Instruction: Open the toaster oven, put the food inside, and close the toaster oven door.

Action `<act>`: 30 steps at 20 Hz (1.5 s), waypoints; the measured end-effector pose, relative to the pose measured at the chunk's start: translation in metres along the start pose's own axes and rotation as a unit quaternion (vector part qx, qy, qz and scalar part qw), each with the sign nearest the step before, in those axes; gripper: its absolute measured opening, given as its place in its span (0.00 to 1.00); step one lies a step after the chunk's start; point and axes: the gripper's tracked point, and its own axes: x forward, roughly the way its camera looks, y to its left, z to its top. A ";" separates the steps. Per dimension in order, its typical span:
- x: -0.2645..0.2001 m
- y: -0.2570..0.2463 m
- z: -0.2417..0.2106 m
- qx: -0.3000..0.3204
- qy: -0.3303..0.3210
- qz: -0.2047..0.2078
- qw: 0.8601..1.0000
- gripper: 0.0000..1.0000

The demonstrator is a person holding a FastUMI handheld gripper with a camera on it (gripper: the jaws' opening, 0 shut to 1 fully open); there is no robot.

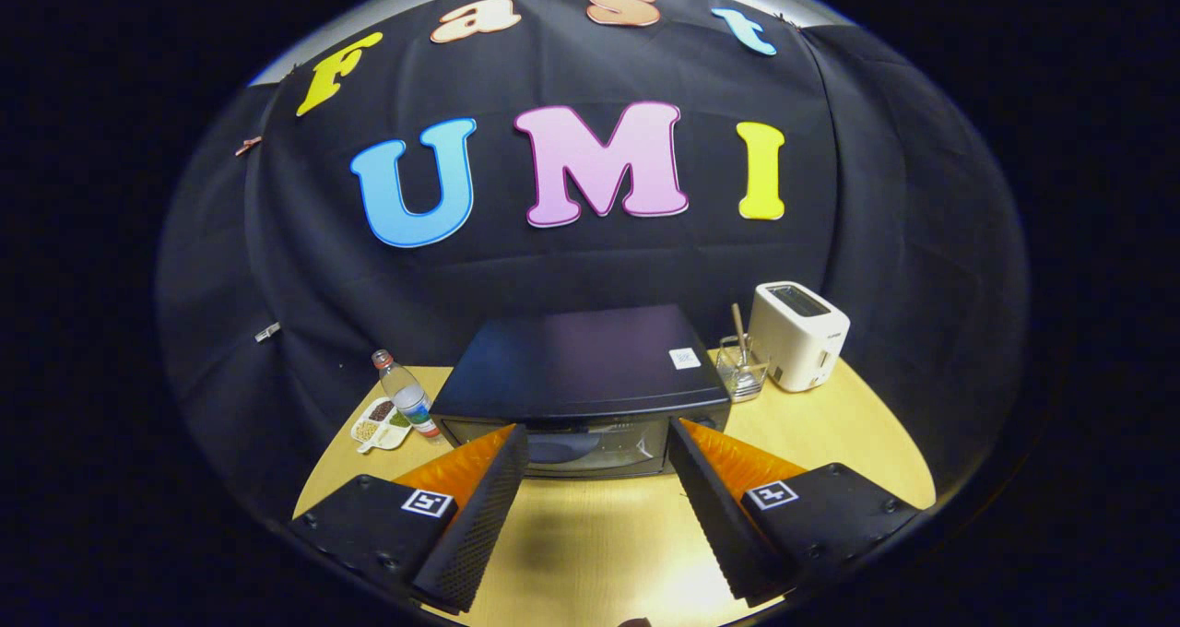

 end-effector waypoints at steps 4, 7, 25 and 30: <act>-0.046 -0.019 0.057 -0.004 -0.066 0.014 0.998 0.99; -0.071 -0.036 0.082 0.006 -0.083 0.021 0.996 0.99; -0.204 -0.068 0.142 0.008 -0.184 0.010 0.983 0.98; -0.200 -0.066 0.142 0.002 -0.184 0.010 0.983 0.99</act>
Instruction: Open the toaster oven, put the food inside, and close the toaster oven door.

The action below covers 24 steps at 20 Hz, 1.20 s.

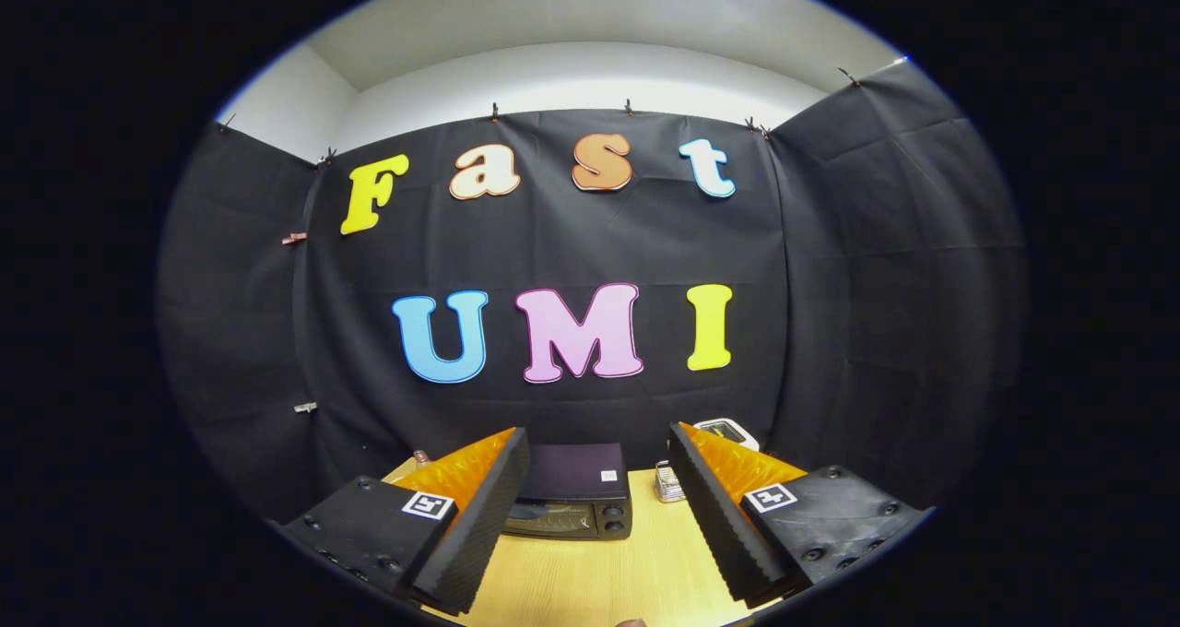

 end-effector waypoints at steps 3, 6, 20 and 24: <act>0.001 0.002 -0.001 0.000 0.000 0.001 1.000 0.99; 0.000 0.003 0.002 -0.001 -0.004 0.003 1.000 0.98; -0.005 0.003 0.006 -0.004 -0.011 0.007 1.000 0.99; -0.006 0.004 0.006 -0.002 -0.011 0.008 1.000 0.98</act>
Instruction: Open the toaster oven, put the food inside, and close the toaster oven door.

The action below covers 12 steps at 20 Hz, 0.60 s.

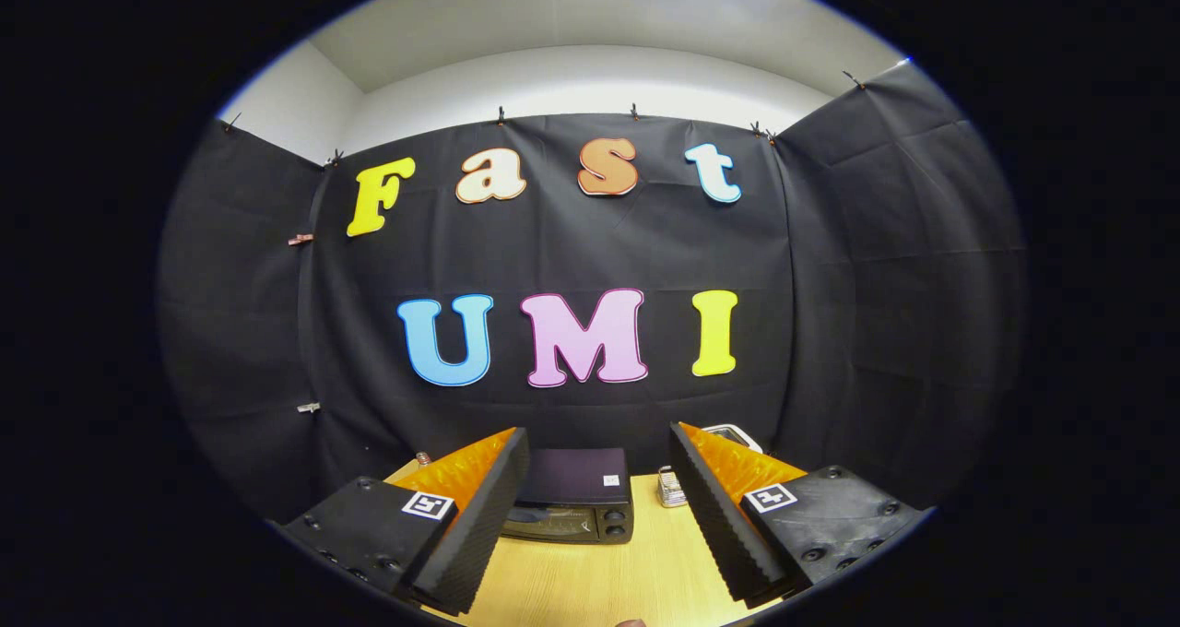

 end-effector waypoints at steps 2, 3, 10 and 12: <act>-0.001 0.000 0.000 0.000 0.001 0.000 1.000 0.98; -0.001 0.001 0.000 0.000 0.002 0.001 1.000 0.98; 0.000 0.000 0.003 0.001 -0.003 -0.002 1.000 0.98; 0.000 -0.001 0.005 -0.003 -0.007 -0.004 1.000 0.98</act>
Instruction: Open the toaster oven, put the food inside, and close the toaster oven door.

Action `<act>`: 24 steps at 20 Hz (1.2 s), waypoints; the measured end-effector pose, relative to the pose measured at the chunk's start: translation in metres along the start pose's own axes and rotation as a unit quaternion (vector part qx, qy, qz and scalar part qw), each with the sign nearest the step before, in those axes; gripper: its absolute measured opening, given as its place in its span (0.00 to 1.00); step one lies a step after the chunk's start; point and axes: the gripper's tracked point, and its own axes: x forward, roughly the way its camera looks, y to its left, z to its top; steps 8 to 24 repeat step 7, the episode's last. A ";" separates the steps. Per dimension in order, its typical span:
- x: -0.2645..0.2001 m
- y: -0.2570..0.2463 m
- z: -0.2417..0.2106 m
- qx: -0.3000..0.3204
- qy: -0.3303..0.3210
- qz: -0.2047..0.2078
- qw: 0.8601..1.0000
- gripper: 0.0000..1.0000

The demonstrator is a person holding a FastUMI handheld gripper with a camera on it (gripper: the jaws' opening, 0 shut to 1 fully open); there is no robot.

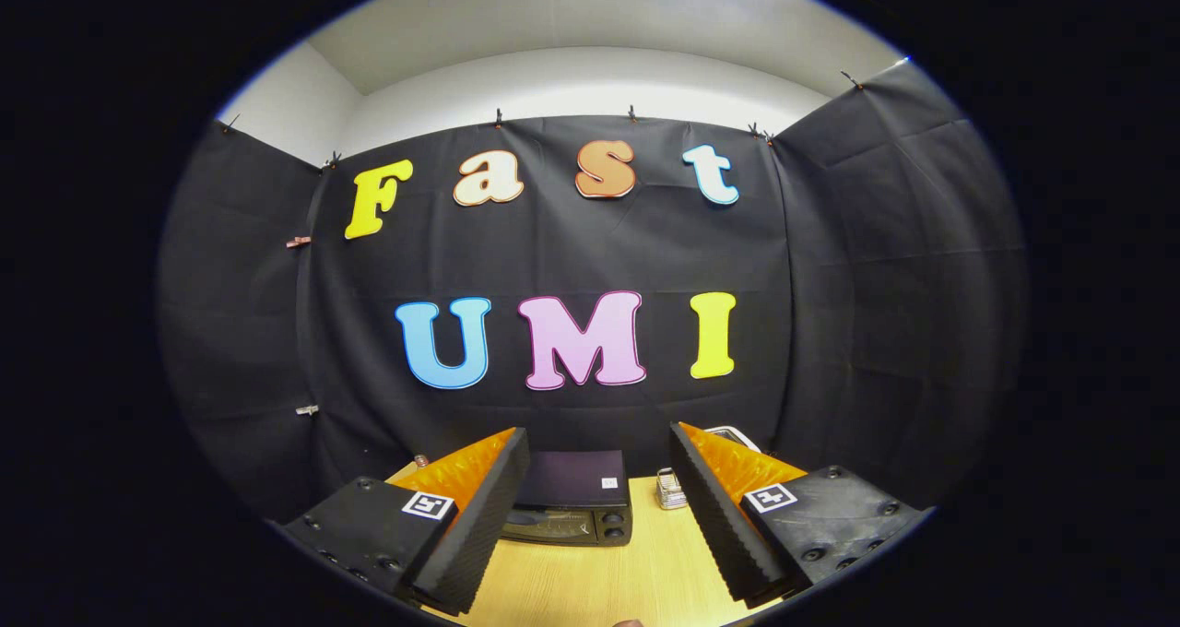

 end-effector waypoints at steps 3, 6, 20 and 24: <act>0.000 0.003 0.003 -0.005 -0.006 0.002 1.000 0.98; 0.002 0.009 0.002 -0.009 -0.008 0.012 1.000 0.98; 0.003 0.010 0.000 -0.011 -0.005 0.013 1.000 0.98; 0.003 0.010 0.000 -0.011 -0.005 0.013 1.000 0.98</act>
